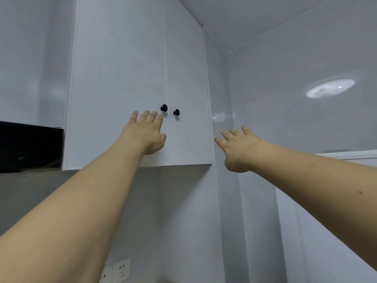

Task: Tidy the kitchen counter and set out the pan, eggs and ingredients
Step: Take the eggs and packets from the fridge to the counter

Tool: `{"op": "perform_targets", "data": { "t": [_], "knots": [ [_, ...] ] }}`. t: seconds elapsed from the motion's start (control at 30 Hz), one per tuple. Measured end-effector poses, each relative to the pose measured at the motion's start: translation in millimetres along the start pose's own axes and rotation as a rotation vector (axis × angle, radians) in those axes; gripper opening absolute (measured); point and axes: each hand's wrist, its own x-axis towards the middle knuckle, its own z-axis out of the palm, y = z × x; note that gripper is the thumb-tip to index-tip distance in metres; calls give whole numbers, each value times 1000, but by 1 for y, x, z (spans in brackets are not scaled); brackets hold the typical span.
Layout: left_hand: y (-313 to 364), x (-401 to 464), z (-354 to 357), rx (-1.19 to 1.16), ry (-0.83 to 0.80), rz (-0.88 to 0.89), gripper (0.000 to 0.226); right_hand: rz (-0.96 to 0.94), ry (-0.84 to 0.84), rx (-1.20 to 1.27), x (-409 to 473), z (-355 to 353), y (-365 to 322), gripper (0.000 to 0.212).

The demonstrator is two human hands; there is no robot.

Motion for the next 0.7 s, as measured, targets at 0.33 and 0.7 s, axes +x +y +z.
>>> {"op": "perform_targets", "data": {
  "t": [0.33,0.7],
  "knots": [
    [68,-120,-41,-238,-228,68,65,-179,22,-153,-129,-8,29,61],
    [161,-188,4,-742,-522,53,69,-307,-22,-347,-142,25,41,56]
  ]
}}
